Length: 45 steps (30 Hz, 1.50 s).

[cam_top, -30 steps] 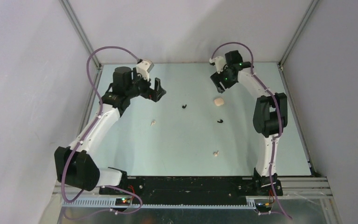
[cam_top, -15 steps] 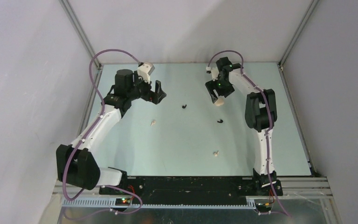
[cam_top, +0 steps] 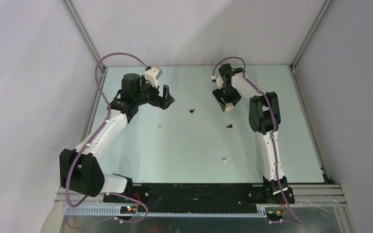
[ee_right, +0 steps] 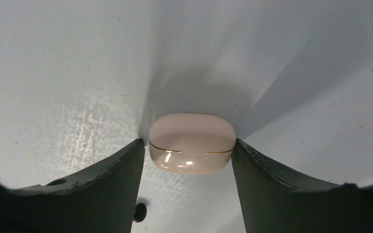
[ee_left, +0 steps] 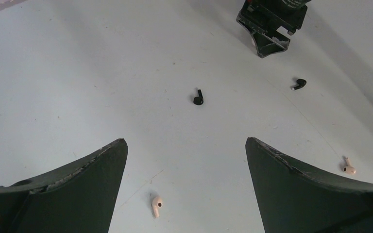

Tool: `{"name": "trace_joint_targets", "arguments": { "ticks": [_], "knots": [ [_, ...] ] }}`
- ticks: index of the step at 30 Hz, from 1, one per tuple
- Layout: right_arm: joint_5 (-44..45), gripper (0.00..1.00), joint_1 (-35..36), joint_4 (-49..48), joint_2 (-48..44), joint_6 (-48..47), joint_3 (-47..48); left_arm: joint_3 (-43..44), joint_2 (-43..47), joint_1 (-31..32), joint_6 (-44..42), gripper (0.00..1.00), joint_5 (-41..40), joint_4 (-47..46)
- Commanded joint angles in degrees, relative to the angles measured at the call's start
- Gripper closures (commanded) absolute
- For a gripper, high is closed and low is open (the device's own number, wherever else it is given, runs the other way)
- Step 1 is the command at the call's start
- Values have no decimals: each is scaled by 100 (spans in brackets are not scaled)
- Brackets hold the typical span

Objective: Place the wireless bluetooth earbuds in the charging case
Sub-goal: Pick up the charging case at the center of the board.

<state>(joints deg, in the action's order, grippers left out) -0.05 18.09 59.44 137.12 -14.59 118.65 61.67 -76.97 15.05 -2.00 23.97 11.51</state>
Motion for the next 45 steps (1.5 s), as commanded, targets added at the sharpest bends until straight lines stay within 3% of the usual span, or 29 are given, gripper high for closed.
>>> {"name": "trace_joint_targets", "arguments": {
  "ticks": [1, 5, 7, 17, 23, 26, 27, 32, 33, 34, 35, 36, 37, 39, 45],
  "knots": [
    [392, 38, 45, 102, -21, -30, 172, -38, -54, 112, 103, 1, 11, -238],
    [-25, 53, 53, -453, -698, -302, -469, -26, -150, 197, 153, 1, 54, -261],
    [-452, 56, 54, -703, -1208, -494, -833, -5, -218, 221, 239, 1, 130, -287],
    [-3601, 57, 46, -1237, -4441, -1574, -2693, 434, -645, 250, 775, 1, 1364, -115],
    [-5131, 57, 133, -975, -5555, -1979, -3149, 530, -309, 526, 613, 1, 2205, -402],
    [-5849, 56, 133, -552, -5733, -1903, -3007, 212, 291, 863, -596, 1, 2384, -620],
    [-6173, 56, 151, -510, -5787, -1861, -2998, 284, 320, 905, -1278, 1, 2696, -472],
    [-7060, 54, 180, -415, -5907, -1555, -3176, 583, 462, 1000, -2822, 1, 3624, 593],
    [-7135, 54, 183, -402, -5902, -1531, -3259, 722, 485, 1004, -3474, 1, 3927, 851],
    [-7273, 54, 186, -384, -5882, -1517, -3295, 841, 504, 1023, -3940, 1, 4070, 1672],
    [-7338, 54, 186, -375, -5877, -1489, -3383, 1100, 491, 1038, -5333, 1, 4359, 2895],
    [-7477, 54, 193, -369, -5845, -1470, -3423, 1250, 482, 1097, -6183, 1, 4444, 3636],
    [-7542, 53, 190, -369, -5832, -1427, -3508, 1475, 457, 1128, -7772, 1, 4519, 4792],
    [-7729, 53, 235, -376, -5776, -1366, -3644, 1669, 435, 1225, -9043, 1, 4520, 5696],
    [-7598, 52, 824, -570, -5720, -1294, -3928, 1956, 198, 1423, -9871, 1, 4855, 6460]
  ]
}}
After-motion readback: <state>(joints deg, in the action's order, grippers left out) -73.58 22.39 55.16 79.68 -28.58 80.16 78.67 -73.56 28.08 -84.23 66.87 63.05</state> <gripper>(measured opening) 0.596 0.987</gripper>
